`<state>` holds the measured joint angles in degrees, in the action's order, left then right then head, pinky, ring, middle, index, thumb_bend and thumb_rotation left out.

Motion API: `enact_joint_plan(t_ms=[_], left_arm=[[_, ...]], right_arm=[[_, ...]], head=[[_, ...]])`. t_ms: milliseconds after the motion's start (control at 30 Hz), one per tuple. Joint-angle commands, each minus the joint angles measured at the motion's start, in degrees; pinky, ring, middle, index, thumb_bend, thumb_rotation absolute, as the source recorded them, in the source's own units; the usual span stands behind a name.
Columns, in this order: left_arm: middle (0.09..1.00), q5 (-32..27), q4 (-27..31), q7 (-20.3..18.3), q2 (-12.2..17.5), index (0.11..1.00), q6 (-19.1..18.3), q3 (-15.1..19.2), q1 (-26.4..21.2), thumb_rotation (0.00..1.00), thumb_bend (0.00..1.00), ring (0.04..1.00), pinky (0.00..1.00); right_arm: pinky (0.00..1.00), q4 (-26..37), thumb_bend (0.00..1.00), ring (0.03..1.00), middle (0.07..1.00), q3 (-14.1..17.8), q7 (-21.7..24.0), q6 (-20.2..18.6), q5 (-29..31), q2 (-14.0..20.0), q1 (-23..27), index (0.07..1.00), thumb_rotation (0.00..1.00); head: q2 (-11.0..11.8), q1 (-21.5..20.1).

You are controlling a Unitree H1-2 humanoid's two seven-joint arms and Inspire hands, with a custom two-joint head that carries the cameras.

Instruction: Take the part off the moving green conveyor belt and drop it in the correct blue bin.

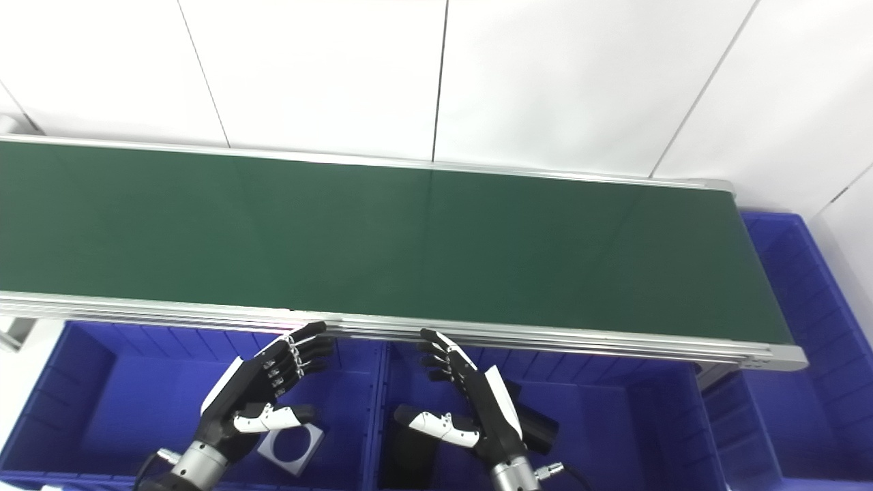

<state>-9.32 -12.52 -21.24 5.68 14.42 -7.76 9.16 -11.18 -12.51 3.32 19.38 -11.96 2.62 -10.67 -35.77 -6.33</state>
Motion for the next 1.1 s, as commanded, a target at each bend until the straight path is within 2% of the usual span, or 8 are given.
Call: enact_joint_plan(t_ms=[0, 833, 1067], left_arm=[[0.819, -0.6, 1.0, -0.7, 0.3, 0.845, 1.8, 0.1, -1.0, 0.28, 1.00, 0.832, 0.80], [0.818, -0.6, 0.9, -0.5, 0.1, 0.846, 1.6, 0.1, -0.9, 0.28, 1.00, 0.831, 0.80], [0.817, -0.2, 0.7, -0.5, 0.2, 0.846, 2.0, 0.0, -1.0, 0.29, 1.00, 0.833, 0.81]], right_arm=[[0.74, 1.6, 0.78, 0.799, 0.839, 0.2, -0.6, 1.7, 0.4, -0.5, 0.5, 0.882, 0.51], [0.74, 1.2, 0.77, 0.794, 0.838, 0.3, -0.7, 2.2, 0.2, -0.4, 0.6, 0.880, 0.50], [0.73, 0.8, 0.76, 0.792, 0.836, 0.3, -0.9, 2.9, 0.2, -0.3, 0.7, 0.878, 0.49]], head=[[0.0, 0.1], [0.2, 0.4], [0.5, 2.6]])
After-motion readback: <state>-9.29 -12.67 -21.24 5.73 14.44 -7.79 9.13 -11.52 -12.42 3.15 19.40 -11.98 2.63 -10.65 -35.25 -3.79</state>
